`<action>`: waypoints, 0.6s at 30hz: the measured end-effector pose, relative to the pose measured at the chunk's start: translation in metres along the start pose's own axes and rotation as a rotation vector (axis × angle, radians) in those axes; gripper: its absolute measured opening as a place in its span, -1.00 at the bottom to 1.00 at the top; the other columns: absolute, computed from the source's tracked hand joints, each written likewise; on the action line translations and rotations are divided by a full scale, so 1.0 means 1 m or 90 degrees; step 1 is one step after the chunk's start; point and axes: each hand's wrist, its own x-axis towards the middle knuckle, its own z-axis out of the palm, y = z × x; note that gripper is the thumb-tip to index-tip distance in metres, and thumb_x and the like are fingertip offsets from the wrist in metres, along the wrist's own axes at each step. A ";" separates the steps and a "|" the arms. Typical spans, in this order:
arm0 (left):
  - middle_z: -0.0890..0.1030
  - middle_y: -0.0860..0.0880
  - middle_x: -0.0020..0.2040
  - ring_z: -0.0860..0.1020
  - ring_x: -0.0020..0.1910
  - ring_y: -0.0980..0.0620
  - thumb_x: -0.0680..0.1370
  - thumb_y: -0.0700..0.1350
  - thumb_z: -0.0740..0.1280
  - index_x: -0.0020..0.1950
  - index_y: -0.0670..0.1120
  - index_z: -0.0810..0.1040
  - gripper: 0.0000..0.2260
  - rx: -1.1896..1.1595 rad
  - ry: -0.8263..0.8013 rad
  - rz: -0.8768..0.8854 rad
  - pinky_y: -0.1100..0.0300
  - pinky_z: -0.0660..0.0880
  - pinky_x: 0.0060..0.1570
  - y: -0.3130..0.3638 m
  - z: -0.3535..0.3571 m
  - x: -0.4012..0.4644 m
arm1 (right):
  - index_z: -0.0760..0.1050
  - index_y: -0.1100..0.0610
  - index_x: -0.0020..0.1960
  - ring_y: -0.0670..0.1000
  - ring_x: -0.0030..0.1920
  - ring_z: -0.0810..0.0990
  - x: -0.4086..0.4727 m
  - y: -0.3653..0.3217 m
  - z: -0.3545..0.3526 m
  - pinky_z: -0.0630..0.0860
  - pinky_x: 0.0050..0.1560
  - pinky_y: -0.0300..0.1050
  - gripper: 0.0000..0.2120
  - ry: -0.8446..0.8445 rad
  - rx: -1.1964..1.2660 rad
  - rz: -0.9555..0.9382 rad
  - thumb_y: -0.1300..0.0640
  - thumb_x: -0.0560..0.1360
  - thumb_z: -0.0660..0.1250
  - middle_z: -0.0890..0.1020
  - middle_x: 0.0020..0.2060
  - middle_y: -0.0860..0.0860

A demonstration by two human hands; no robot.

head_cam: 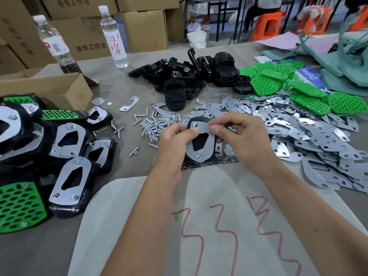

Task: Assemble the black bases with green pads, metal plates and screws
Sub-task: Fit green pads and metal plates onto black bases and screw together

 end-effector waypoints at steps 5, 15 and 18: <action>0.57 -0.06 -0.24 0.52 -0.29 0.02 0.52 -0.20 0.45 -0.21 -0.08 0.49 -0.82 -0.015 -0.017 -0.007 0.23 0.45 -0.32 -0.001 -0.003 0.000 | 0.75 0.00 -0.06 0.04 -0.27 0.64 0.000 0.001 0.001 0.62 -0.16 0.20 -0.83 0.002 -0.010 -0.016 0.27 0.51 0.51 0.70 -0.15 0.05; 0.58 -0.11 -0.18 0.53 -0.22 -0.03 0.43 -0.12 0.46 -0.04 -0.16 0.54 -0.80 -0.032 -0.017 -0.007 0.15 0.45 -0.25 0.004 -0.002 -0.006 | 0.74 0.10 0.01 0.20 -0.20 0.63 0.000 -0.003 0.000 0.67 -0.14 0.03 -0.86 -0.027 -0.001 -0.026 0.30 0.52 0.50 0.65 -0.11 0.08; 0.61 -0.08 -0.21 0.55 -0.26 0.00 0.50 -0.17 0.46 -0.07 -0.15 0.54 -0.88 -0.030 -0.012 -0.006 0.19 0.48 -0.28 0.002 -0.002 -0.005 | 0.74 0.12 -0.06 0.09 -0.24 0.61 -0.001 -0.005 0.003 0.65 -0.23 -0.08 -0.88 0.003 0.011 -0.035 0.31 0.48 0.54 0.67 -0.17 0.06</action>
